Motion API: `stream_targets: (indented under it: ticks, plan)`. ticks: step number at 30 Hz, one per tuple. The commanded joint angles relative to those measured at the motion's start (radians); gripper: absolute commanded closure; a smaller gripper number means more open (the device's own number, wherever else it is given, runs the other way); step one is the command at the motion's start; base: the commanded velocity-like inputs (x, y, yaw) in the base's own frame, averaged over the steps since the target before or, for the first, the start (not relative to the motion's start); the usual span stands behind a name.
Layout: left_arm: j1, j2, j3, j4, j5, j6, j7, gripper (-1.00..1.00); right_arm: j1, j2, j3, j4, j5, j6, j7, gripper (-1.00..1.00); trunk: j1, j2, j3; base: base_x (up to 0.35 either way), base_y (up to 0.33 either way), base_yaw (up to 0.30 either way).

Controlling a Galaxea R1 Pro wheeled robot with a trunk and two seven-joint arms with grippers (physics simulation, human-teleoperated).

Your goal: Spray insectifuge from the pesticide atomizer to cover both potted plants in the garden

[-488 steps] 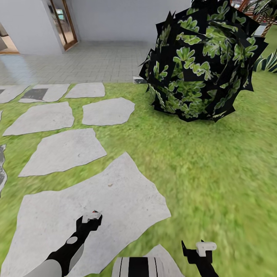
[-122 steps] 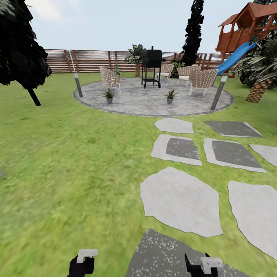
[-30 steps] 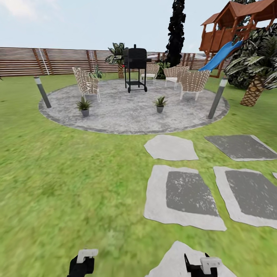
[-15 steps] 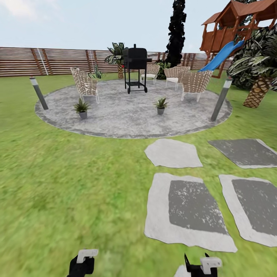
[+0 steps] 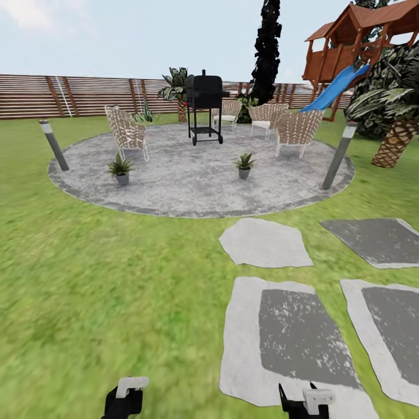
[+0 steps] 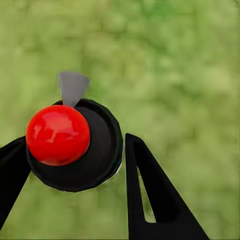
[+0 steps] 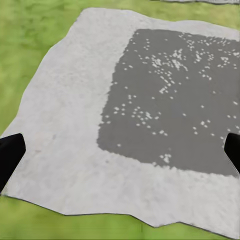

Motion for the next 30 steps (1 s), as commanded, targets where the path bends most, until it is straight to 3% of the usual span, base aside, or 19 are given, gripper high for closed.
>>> stream_targets:
  ticks: [1,30]
  plan:
    - [-0.001,0.000,-0.002,0.001,0.003,-0.003,0.001,1.00,0.000,0.000,0.000,0.001,0.000,-0.003,0.000,-1.00,0.000,0.000,-0.001,0.339,0.000,0.000]
    - [-0.001,0.000,-0.002,0.001,0.003,-0.003,0.001,1.00,0.000,0.000,0.000,0.001,0.000,-0.003,0.000,-1.00,0.000,0.000,-0.001,0.339,0.000,0.000]
